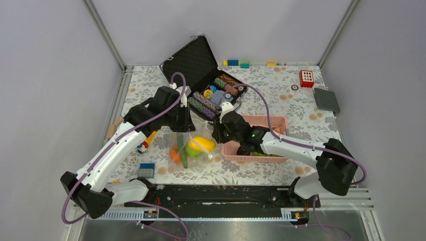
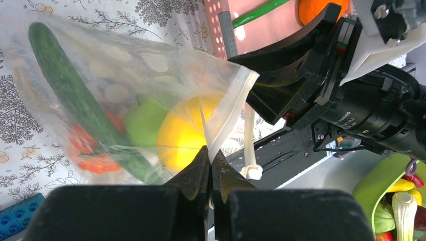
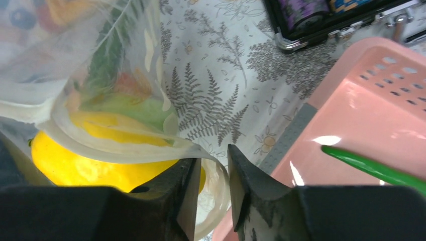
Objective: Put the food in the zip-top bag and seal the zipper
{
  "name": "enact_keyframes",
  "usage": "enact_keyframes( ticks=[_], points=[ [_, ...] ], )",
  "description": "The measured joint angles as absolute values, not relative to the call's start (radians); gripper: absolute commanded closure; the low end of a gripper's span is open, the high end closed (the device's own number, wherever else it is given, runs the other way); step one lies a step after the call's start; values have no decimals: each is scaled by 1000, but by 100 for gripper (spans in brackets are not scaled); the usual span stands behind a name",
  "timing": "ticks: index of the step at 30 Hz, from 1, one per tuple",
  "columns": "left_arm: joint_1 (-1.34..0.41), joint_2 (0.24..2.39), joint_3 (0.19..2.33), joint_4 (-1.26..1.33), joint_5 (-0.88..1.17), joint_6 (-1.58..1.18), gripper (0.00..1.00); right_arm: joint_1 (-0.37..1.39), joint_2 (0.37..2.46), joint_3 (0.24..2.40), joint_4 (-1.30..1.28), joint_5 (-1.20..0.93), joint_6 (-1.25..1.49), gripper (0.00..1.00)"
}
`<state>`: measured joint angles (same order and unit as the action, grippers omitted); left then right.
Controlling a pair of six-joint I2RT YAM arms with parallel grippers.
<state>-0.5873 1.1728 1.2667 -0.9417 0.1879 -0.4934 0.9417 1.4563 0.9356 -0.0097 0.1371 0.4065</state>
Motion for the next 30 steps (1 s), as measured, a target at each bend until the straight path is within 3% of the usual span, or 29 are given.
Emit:
enact_keyframes(
  ticks=[11, 14, 17, 30],
  points=[
    [-587, 1155, 1261, -940, 188, -493, 100, 942, 1456, 886, 68, 39, 341, 75],
    [-587, 1147, 1255, -941, 188, -493, 100, 942, 1456, 886, 74, 36, 333, 84],
    [-587, 1147, 1254, -941, 188, -493, 100, 942, 1456, 886, 72, 32, 334, 100],
    [-587, 1125, 1254, -942, 138, -494, 100, 942, 1244, 1026, -179, -129, 431, 100]
  ],
)
